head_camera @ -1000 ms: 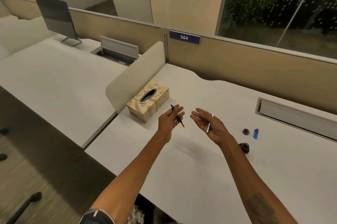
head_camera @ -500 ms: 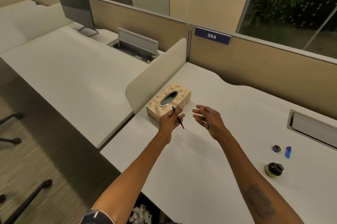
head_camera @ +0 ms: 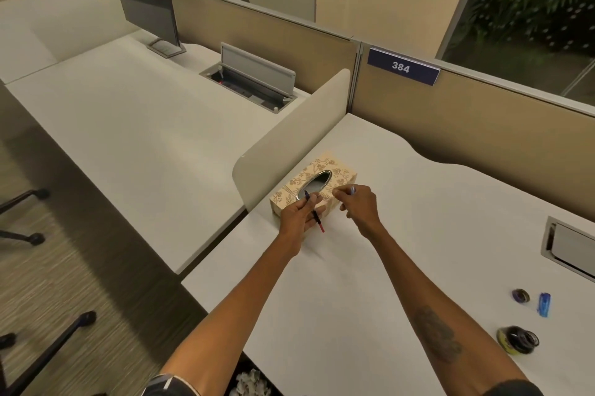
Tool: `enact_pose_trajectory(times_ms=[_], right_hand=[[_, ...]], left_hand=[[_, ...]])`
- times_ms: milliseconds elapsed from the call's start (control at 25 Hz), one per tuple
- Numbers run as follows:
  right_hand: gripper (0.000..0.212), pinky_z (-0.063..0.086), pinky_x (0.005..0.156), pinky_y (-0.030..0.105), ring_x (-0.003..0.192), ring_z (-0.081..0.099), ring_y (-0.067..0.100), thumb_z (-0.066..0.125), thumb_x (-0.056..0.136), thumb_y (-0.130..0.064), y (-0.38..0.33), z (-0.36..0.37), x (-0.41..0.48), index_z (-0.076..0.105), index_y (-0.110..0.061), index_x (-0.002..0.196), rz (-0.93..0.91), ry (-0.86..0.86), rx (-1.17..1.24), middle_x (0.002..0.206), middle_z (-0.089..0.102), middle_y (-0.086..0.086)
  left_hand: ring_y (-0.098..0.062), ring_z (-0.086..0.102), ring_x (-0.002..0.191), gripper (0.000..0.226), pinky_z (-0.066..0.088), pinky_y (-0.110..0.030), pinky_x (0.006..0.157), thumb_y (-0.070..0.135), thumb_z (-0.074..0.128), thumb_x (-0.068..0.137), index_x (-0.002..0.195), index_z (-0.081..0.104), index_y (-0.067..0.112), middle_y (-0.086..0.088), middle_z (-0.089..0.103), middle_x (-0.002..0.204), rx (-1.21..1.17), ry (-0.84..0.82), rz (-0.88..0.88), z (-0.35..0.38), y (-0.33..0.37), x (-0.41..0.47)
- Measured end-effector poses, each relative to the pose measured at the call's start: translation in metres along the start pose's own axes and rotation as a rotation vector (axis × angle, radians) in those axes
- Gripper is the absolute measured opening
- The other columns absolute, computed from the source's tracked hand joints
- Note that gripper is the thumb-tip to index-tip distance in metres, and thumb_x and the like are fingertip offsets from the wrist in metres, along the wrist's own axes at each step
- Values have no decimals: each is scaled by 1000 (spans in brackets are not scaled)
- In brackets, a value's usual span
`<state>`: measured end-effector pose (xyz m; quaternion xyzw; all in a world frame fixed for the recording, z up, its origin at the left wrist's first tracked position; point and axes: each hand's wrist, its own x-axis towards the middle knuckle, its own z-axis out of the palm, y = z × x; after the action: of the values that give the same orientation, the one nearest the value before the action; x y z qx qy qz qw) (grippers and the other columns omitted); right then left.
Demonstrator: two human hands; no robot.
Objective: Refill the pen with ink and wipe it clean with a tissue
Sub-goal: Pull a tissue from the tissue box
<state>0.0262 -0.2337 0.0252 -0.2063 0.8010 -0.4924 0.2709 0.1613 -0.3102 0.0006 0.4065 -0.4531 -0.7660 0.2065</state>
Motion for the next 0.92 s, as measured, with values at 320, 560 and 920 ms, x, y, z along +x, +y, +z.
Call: enact_pose_trajectory(times_ms=[320,560,920], right_hand=[[23,42,71,31,93,62,26,61,88,-32,-2,36,46,71,-13,96,-111,-23,-470,103,67,5],[20,38,61,30,75,59,29,55,87,-23,-19,48,61,55,-13,69,-167,-87,-714,84,65,9],[22,48,80,34,103,64,32,55,87,-16,-27,68,80,66,-7,104,-196,-172,-1035,111,67,12]], left_hand=[[-20,72,105,27,53,-43,101,31,67,92,114,70,16,-2,76,109,-6,24,-50,-10,-3,25],[-19,73,101,31,56,-40,96,29,66,93,118,69,11,-5,76,108,2,33,-50,-13,-7,29],[-16,73,100,31,59,-30,88,25,64,94,121,68,10,-6,77,107,8,40,-62,-17,-9,30]])
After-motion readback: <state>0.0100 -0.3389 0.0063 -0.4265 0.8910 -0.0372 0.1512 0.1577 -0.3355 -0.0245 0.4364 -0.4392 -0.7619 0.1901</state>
